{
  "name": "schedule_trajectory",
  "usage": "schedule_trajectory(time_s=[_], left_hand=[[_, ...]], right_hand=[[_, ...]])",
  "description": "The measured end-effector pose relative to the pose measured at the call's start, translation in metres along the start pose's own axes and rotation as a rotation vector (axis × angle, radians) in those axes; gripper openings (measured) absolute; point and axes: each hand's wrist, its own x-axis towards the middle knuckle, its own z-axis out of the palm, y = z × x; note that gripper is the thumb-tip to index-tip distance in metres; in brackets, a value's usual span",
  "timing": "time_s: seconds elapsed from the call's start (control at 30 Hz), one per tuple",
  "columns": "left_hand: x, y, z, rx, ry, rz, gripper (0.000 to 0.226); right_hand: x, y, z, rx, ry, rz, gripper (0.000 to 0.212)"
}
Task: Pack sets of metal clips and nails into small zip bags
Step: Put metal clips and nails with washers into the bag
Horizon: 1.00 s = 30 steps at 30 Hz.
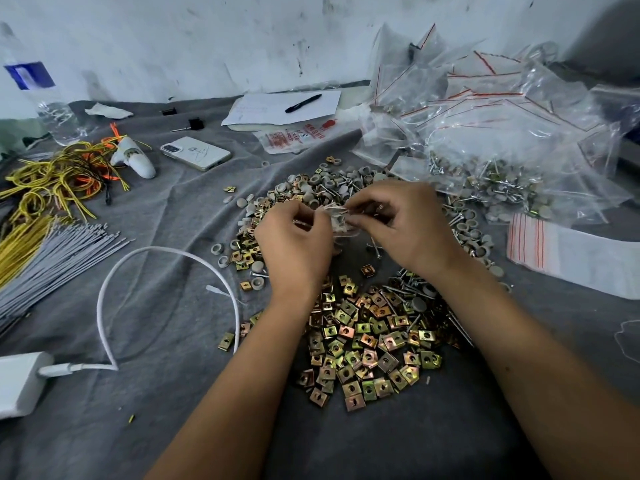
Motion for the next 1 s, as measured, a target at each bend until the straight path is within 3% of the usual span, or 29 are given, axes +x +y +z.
schedule_trajectory(time_s=[0.17,0.33,0.47,0.63,0.8,0.93,1.0], left_hand=[[0.003,-0.001,-0.001,-0.090,0.044,-0.092,0.022],[0.008,-0.001,-0.009,-0.260,0.251,-0.181,0.020],[0.009,0.001,-0.011,-0.277,0.290,-0.208,0.021],[0.009,0.000,-0.010,-0.283,0.248,-0.203,0.023],[0.008,-0.002,-0.008,-0.278,0.225,-0.175,0.021],[0.008,-0.004,-0.006,-0.245,0.209,-0.159,0.022],[0.007,-0.004,-0.006,-0.238,0.206,-0.153,0.022]], right_hand=[[0.000,0.007,-0.001,-0.002,0.162,0.065,0.011],[0.004,0.019,0.005,-0.261,-0.136,0.093,0.029],[0.009,0.021,0.011,-0.396,-0.347,0.067,0.045],[0.009,0.019,0.010,-0.380,-0.347,0.129,0.041],[0.004,0.016,0.006,-0.382,-0.347,0.195,0.018],[0.004,0.014,0.007,-0.493,-0.385,0.181,0.031],[0.002,0.013,0.008,-0.466,-0.357,0.180,0.024]])
